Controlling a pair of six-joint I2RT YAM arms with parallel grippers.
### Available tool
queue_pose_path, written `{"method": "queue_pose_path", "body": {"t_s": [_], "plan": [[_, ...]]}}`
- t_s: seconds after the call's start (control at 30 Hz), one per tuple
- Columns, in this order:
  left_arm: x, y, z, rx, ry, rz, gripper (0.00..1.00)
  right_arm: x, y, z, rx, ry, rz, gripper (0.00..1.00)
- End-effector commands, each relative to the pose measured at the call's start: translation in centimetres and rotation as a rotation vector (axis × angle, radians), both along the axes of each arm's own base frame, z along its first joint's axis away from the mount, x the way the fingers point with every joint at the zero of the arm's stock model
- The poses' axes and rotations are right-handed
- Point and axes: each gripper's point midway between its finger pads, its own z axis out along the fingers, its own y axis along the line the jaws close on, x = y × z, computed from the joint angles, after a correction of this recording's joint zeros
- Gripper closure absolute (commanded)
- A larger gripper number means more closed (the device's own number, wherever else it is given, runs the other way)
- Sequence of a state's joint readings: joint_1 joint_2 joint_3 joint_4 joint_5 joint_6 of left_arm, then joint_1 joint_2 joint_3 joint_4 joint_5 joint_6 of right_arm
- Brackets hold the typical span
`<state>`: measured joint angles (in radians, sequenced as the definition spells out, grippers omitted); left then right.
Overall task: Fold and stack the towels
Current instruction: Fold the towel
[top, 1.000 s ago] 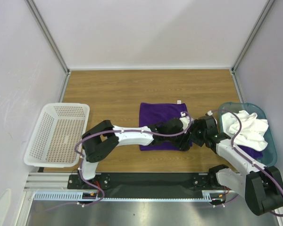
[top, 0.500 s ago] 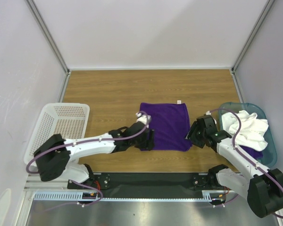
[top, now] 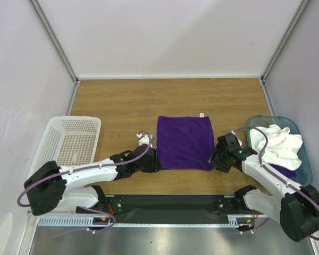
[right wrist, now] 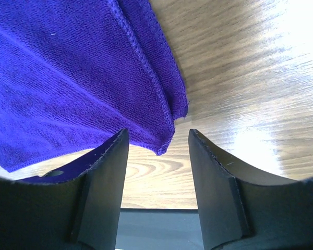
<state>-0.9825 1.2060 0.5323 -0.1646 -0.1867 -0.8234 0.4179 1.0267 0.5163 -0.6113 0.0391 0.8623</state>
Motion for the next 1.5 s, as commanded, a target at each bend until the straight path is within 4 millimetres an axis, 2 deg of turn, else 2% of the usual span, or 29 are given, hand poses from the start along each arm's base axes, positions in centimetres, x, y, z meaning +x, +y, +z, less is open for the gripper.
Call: {"method": "queue_pose_path", "body": {"t_s": [0.0,0.2,0.3,0.43,0.6,0.77,0.87,1.07,1.17,1.2,1.3,1.47], "plan": [[0.9,-0.4,0.2,0.017,-0.089,-0.039,0.53,0.3,0.5,0.0,0.019,0.002,-0.011,0.46],[0.3,-0.2,-0.5,0.063,-0.139,-0.11,0.52,0.3,0.5,0.2,0.026,-0.007,-0.022,0.48],[0.0,-0.8,-0.7,0.052,-0.15,-0.135,0.52,0.0,0.7,-0.1,0.037,0.003,-0.023,0.48],[0.1,-0.7,-2.0,0.099,-0.134,-0.117,0.52,-0.1,0.7,-0.3,0.037,0.008,-0.025,0.49],[0.5,-0.6,-2.5,0.107,-0.128,-0.071,0.53,0.2,0.9,-0.2,0.047,0.003,-0.023,0.51],[0.5,-0.4,-3.0,0.118,-0.12,-0.058,0.57,0.1,1.1,-0.5,0.05,0.007,-0.024,0.53],[0.6,-0.2,-3.2,0.126,-0.118,-0.046,0.63,0.1,1.1,-0.5,0.052,0.011,-0.026,0.56],[0.8,0.4,-3.6,0.15,-0.12,-0.016,0.78,0.0,1.4,-0.5,0.061,0.009,-0.029,0.66],[0.9,0.7,-3.7,0.167,-0.123,-0.003,0.87,0.1,1.5,-0.5,0.066,0.003,-0.03,0.8],[1.0,0.9,-3.7,0.175,-0.123,0.0,0.9,0.3,1.6,-0.4,0.071,-0.005,-0.03,0.88],[1.1,1.5,-3.6,0.191,-0.133,0.021,0.94,0.2,2.5,0.0,0.105,-0.008,-0.012,1.0],[1.5,2.7,-3.0,0.217,-0.156,0.074,0.96,0.5,3.2,0.7,0.124,-0.025,-0.008,1.0]]}}
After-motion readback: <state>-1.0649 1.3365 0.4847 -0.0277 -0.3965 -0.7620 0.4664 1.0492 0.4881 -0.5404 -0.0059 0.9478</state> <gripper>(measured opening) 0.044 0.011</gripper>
